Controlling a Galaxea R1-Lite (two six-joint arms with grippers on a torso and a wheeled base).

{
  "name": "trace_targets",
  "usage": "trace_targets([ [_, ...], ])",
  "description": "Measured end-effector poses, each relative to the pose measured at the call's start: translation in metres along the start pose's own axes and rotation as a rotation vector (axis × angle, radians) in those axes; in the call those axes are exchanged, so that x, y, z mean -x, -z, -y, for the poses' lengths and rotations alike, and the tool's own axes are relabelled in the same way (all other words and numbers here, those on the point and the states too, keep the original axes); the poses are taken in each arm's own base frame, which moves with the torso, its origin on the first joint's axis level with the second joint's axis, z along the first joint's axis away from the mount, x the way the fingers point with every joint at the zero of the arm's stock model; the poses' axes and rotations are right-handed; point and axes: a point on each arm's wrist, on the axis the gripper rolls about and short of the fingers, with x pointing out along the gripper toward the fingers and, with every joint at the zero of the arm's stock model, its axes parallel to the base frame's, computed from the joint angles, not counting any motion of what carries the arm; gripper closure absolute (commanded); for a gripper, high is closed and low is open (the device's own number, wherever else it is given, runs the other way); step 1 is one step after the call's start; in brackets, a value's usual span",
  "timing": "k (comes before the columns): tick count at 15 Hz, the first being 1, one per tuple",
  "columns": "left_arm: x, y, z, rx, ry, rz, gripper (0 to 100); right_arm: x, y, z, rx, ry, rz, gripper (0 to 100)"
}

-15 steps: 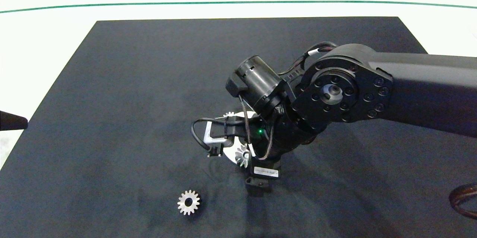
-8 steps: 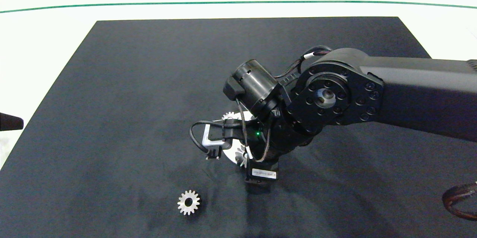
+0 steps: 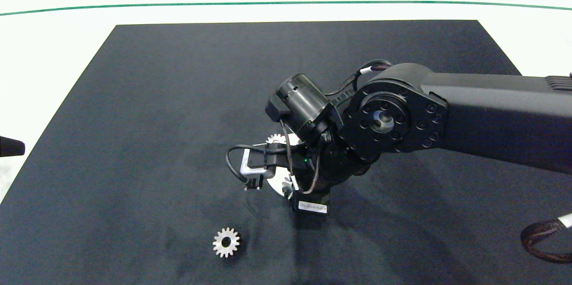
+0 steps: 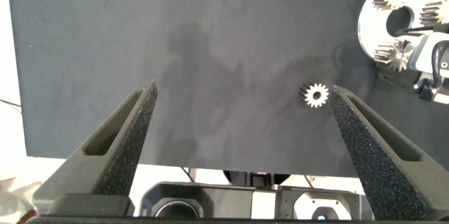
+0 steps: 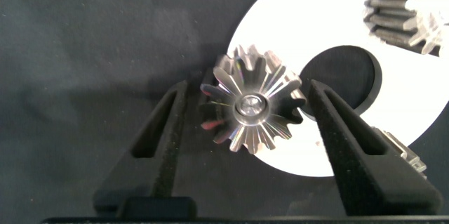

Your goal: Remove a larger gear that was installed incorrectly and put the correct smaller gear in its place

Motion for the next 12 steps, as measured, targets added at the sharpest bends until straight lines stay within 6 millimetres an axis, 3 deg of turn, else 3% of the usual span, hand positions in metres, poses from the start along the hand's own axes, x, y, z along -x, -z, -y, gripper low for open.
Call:
trace_targets([
  [12, 0.0007, 0.0007, -0.0004, -0.003, 0.000, 0.001, 0, 0.0002, 0.0012, 0.0007, 0.001, 0.032, -0.033, 60],
])
